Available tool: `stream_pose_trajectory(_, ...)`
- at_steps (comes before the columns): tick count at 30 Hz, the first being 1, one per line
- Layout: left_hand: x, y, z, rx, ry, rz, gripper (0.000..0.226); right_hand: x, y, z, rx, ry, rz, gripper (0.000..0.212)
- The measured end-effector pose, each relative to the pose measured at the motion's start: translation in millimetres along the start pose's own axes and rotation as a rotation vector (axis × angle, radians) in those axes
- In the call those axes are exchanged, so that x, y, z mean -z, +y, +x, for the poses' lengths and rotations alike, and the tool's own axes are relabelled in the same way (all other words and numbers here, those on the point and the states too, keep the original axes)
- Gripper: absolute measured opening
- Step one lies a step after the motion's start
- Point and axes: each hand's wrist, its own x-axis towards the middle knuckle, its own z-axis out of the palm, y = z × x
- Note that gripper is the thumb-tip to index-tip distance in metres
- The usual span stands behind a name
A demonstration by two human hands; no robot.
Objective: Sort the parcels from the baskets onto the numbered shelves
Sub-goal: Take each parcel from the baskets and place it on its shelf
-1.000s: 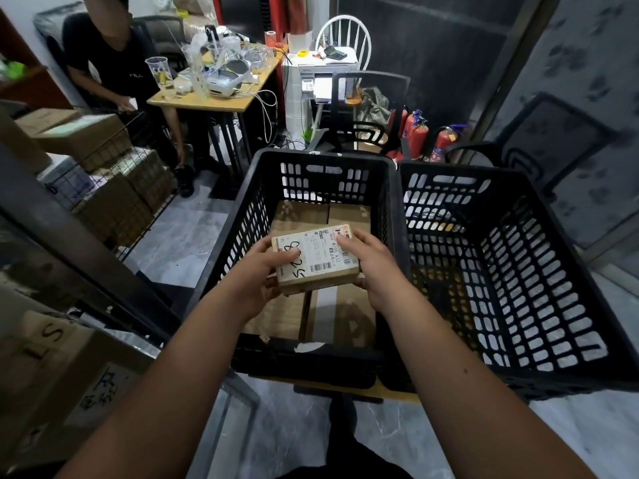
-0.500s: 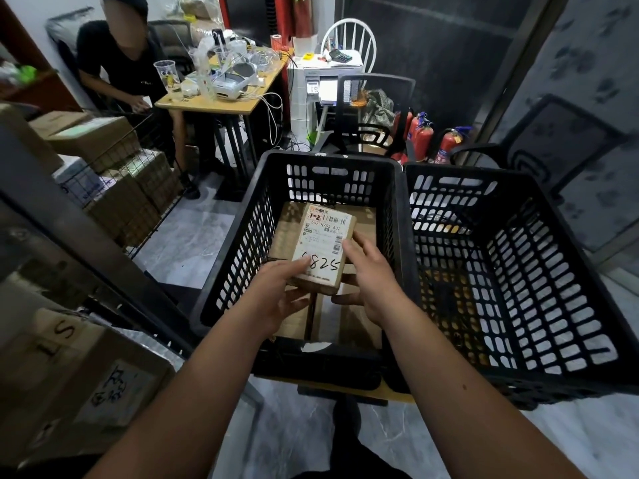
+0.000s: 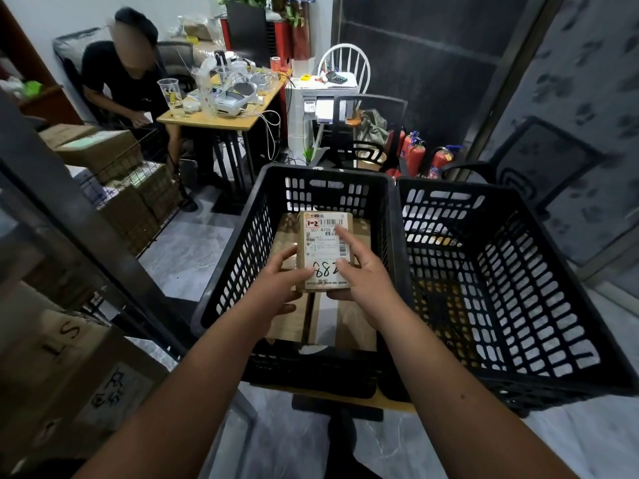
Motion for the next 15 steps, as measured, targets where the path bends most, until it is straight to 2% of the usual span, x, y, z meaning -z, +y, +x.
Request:
stream_pose_trajectory(2, 5, 5, -3, -0.030, -0.001, 0.073, 0.051, -1, -2, -4, 0.022, -0.021, -0.025, 0.064)
stream_pose_trajectory(6, 17, 18, -10, -0.165, 0.059, 0.234, 0.047, -2, -7, -13, 0.040, -0.047, -0.049, 0.083)
stream_pose_trajectory(11, 28, 13, -21, -0.323, 0.142, 0.462, 0.044, -7, -7, -28, 0.037, -0.088, -0.024, 0.084)
stream_pose_trajectory(15, 28, 8, -37, -0.398, 0.233, 0.536, 0.051, -11, -7, -33, 0.067, -0.106, -0.015, 0.085)
